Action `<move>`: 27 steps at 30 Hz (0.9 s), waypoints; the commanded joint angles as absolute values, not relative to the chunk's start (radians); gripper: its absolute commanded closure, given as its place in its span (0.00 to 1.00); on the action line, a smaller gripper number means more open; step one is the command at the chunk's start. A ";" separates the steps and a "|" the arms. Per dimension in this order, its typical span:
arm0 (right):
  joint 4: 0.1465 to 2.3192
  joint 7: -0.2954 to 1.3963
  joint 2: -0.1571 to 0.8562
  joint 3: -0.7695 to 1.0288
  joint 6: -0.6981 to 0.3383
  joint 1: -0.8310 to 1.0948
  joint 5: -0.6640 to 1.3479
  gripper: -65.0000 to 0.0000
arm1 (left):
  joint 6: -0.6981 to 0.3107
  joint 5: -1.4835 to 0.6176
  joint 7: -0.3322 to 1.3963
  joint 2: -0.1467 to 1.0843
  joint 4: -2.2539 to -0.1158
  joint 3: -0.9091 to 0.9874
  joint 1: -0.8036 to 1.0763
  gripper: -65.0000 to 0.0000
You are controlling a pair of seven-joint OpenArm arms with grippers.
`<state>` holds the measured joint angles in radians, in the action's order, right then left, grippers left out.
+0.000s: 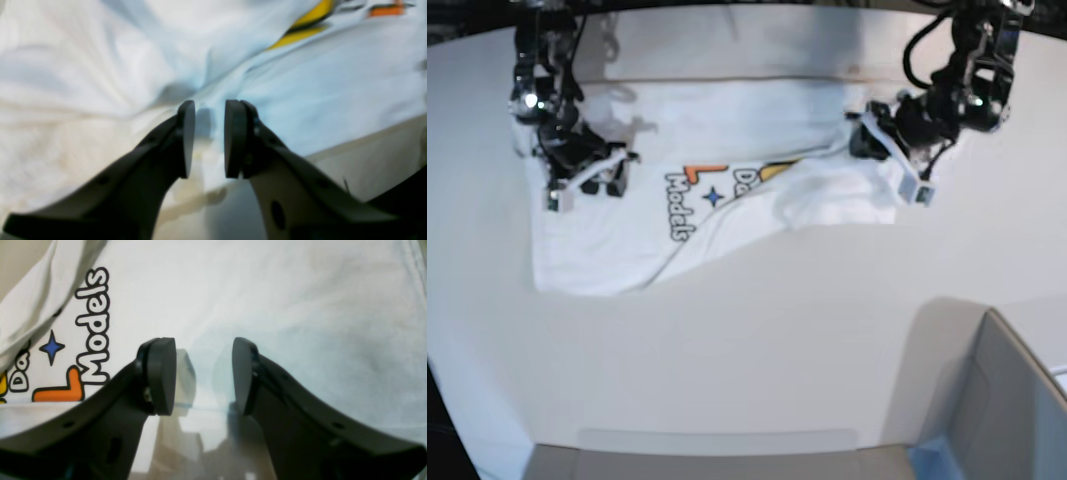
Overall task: Layout the t-shirt on the table in an organized manner, then fold the t-shirt properly
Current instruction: 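Release with the left gripper and move it to the shirt hem corner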
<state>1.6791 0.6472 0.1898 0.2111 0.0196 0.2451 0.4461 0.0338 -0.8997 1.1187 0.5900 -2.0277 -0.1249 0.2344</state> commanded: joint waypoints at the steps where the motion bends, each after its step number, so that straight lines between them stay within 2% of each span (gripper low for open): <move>1: 1.689 0.634 0.197 0.214 0.015 0.228 0.452 0.58 | 0.035 -0.964 1.093 0.613 -2.046 -0.074 0.222 0.66; 4: 1.685 0.634 0.197 0.214 0.015 0.223 0.452 0.58 | 0.035 -1.121 1.086 0.615 -2.046 0.047 0.196 0.61; 7: 1.685 0.634 0.197 0.214 0.015 0.223 0.452 0.58 | 0.035 -1.138 1.092 0.611 -2.040 0.068 0.108 0.60; 11: 1.685 0.634 0.197 0.214 0.015 0.223 0.452 0.58 | 0.035 -1.041 1.165 0.608 -1.960 -0.059 -0.038 0.53; 16: 1.685 0.634 0.197 0.214 0.015 0.228 0.452 0.58 | 0.036 -0.875 1.178 0.607 -1.824 -0.248 -0.157 0.52; 22: 1.685 0.634 0.196 0.214 0.015 0.231 0.452 0.58 | 0.036 -0.730 1.173 0.584 -1.675 -0.263 -0.166 0.52; 27: 1.685 0.634 0.196 0.214 0.015 0.237 0.452 0.58 | 0.036 -0.674 1.102 0.581 -1.618 -0.271 -0.160 0.52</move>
